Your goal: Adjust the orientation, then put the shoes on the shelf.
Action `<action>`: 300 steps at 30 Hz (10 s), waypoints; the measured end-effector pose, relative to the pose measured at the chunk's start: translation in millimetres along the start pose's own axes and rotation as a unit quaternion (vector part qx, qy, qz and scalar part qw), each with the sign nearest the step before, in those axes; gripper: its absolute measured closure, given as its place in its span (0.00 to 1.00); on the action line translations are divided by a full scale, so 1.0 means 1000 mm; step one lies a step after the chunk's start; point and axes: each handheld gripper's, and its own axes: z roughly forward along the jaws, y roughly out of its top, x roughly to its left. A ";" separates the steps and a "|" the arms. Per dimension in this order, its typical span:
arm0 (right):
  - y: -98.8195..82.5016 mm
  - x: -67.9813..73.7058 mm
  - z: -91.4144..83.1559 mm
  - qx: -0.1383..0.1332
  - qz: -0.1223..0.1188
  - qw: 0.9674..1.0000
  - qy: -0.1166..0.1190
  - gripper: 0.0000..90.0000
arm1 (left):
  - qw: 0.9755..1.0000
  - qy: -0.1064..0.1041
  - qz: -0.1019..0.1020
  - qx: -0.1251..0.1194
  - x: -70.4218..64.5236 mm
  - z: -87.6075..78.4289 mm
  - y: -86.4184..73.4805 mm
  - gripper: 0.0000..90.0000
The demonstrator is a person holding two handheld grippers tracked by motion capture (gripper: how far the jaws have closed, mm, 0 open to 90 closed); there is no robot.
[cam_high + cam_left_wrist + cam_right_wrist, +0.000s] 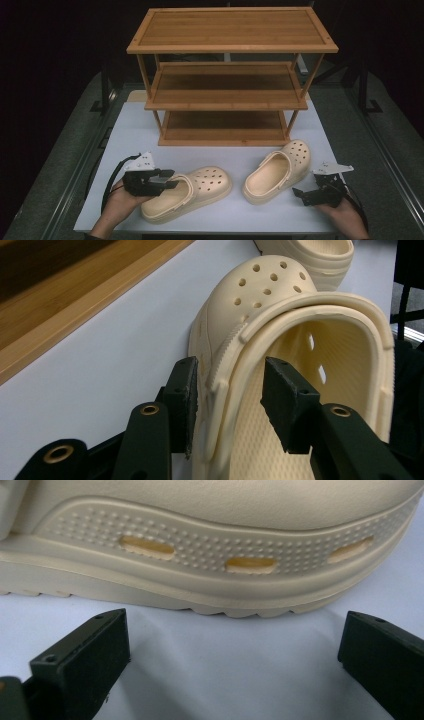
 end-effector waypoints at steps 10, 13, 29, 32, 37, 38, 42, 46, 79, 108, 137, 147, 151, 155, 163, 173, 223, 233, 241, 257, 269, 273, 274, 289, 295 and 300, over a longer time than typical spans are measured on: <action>0.000 0.000 0.000 0.000 0.000 1.000 0.000 0.00 | 1.000 -0.005 0.007 0.000 -0.001 0.009 0.004 0.72; 0.000 0.000 0.000 0.000 0.000 1.000 0.000 0.00 | 1.000 0.001 0.016 0.002 -0.002 0.008 0.004 0.75; 0.000 0.000 0.000 0.000 0.000 1.000 0.000 0.00 | 0.999 0.028 0.016 0.000 0.001 -0.002 0.004 0.84; 0.000 0.000 0.000 0.000 0.000 1.000 0.000 0.00 | 0.999 0.046 0.012 -0.001 0.006 -0.010 0.001 0.84; 0.000 0.000 0.000 0.000 0.000 1.000 0.000 0.00 | 0.996 0.092 -0.012 -0.011 0.022 -0.032 -0.010 0.84; 0.000 0.000 0.000 0.000 0.000 1.000 0.000 0.00 | 0.996 0.092 -0.012 -0.011 0.022 -0.032 -0.010 0.84; 0.000 0.000 0.000 0.000 0.000 1.000 0.000 0.00 | 0.990 0.137 -0.043 -0.013 0.035 -0.048 -0.021 0.84; 0.000 0.000 0.000 0.000 0.000 1.000 0.000 0.00 | 0.984 0.170 -0.061 -0.014 0.042 -0.054 -0.027 0.84; 0.000 0.000 0.000 0.000 0.000 1.000 0.000 0.00 | 0.979 0.166 -0.105 -0.050 0.047 -0.080 -0.055 0.39; 0.000 0.000 0.000 0.000 -0.001 1.000 0.000 0.00 | 0.954 0.250 -0.155 0.060 0.079 -0.065 -0.113 0.00; 0.048 -0.076 0.000 -0.014 0.068 0.997 -0.034 1.00 | 0.954 0.249 -0.157 0.059 0.079 -0.065 -0.114 0.00; 0.060 -0.081 0.017 -0.004 0.065 0.997 -0.036 1.00 | 0.954 0.249 -0.157 0.060 0.079 -0.065 -0.114 0.00; 0.061 -0.075 0.020 -0.007 0.066 0.998 -0.019 1.00 | 0.954 0.249 -0.157 0.059 0.079 -0.065 -0.114 0.00; 0.066 -0.063 0.024 0.000 0.058 0.998 -0.003 1.00 | 0.954 0.249 -0.157 0.059 0.079 -0.065 -0.114 0.00; 0.077 -0.024 0.037 0.021 0.016 0.999 0.042 1.00 | 0.954 0.249 -0.157 0.059 0.079 -0.065 -0.114 0.00; 0.076 -0.015 0.032 0.018 0.001 0.999 0.050 0.97 | 0.954 0.249 -0.157 0.059 0.079 -0.065 -0.114 0.00; 0.098 0.030 0.049 0.036 -0.049 0.992 0.112 1.00 | 0.954 0.249 -0.157 0.059 0.079 -0.065 -0.114 0.00; 0.123 0.046 0.073 0.037 -0.069 0.989 0.123 1.00 | 0.954 0.249 -0.157 0.060 0.079 -0.065 -0.113 0.00; 0.137 0.059 0.087 0.036 -0.077 0.987 0.133 1.00 | 0.954 0.249 -0.157 0.060 0.079 -0.065 -0.114 0.00; 0.153 0.080 0.103 0.025 -0.092 0.986 0.140 0.99 | 0.954 0.249 -0.157 0.060 0.079 -0.065 -0.114 0.00; 0.130 0.051 0.066 0.011 -0.053 0.993 0.103 0.73 | 0.954 0.249 -0.157 0.059 0.079 -0.065 -0.114 0.00; 0.116 0.041 0.044 0.001 -0.025 0.994 0.107 0.61 | 0.954 0.249 -0.157 0.059 0.079 -0.065 -0.114 0.00; 0.113 0.040 0.041 0.000 -0.023 0.994 0.106 0.57 | 0.954 0.249 -0.157 0.059 0.079 -0.065 -0.114 0.00; 0.080 0.043 0.012 -0.013 -0.006 0.995 0.103 0.42 | 0.957 0.241 -0.157 0.038 0.077 -0.080 -0.104 0.00; 0.079 0.043 0.008 -0.019 -0.002 0.994 0.105 0.37 | 0.966 0.218 -0.136 0.016 0.062 -0.095 -0.078 0.00; 0.080 0.045 0.006 -0.024 -0.001 0.994 0.109 0.34 | 0.972 0.201 -0.120 -0.003 0.053 -0.100 -0.063 0.00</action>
